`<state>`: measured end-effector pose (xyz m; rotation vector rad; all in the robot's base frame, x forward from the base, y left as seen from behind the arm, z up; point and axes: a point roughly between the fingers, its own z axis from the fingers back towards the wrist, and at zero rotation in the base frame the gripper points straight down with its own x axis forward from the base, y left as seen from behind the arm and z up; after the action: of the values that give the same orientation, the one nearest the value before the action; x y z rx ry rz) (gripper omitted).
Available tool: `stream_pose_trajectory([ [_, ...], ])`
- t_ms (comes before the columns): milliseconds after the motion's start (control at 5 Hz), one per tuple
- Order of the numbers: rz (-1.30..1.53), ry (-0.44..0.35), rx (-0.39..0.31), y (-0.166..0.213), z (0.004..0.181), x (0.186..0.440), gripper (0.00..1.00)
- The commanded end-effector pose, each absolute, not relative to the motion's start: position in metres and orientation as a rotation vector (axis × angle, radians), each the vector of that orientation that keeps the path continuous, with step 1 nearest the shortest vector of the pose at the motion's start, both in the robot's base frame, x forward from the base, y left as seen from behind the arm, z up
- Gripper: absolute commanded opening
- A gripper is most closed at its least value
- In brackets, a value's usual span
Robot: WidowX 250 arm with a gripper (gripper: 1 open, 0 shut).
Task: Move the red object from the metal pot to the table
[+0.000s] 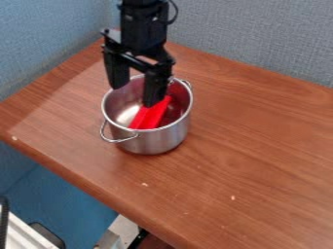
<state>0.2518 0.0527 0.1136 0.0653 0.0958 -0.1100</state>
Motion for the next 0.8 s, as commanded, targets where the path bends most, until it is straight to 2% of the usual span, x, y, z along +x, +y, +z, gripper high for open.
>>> stream_pose_trajectory([
  [0,-0.111,0.059,0.071,0.058,0.113,0.264,1.00],
  [600,-0.070,0.066,0.062,0.059,0.085,0.274,1.00],
])
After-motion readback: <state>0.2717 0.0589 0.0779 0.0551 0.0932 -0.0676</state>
